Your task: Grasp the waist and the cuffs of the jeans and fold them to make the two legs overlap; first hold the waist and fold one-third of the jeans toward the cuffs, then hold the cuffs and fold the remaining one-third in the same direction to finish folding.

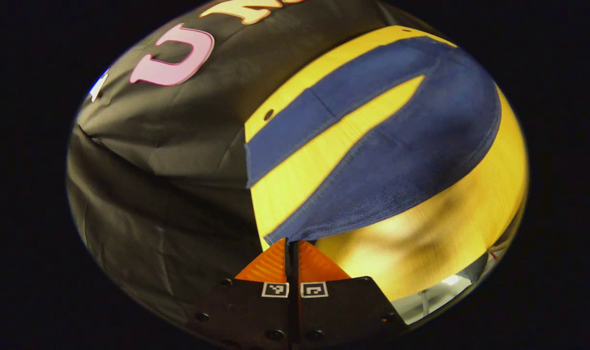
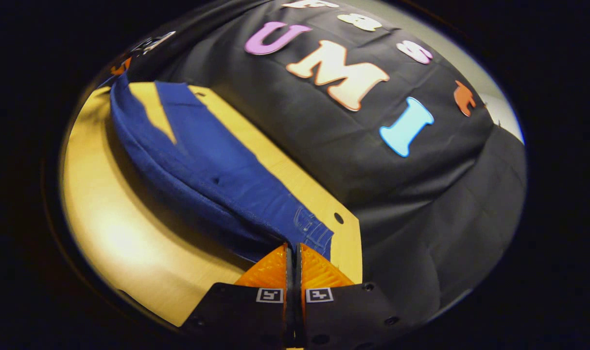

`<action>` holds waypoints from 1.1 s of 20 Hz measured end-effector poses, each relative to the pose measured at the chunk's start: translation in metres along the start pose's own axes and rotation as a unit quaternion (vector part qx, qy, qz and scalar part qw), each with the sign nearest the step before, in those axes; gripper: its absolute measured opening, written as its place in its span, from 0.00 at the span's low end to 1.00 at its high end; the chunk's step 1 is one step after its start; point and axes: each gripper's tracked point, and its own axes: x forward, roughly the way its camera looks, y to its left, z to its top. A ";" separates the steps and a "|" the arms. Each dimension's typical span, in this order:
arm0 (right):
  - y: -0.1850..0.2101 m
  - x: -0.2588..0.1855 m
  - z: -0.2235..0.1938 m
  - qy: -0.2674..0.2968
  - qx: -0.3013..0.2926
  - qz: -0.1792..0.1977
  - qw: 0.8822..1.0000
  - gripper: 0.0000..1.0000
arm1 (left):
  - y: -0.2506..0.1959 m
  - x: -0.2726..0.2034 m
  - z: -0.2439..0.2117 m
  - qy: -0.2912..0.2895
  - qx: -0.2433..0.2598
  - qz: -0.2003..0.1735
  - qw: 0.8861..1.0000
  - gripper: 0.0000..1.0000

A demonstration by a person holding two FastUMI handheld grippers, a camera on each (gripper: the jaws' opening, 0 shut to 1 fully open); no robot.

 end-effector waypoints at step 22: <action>-0.004 0.185 0.059 0.066 0.086 -0.109 0.988 0.02 | 0.052 0.243 0.191 -0.115 -0.047 -0.091 0.988 0.00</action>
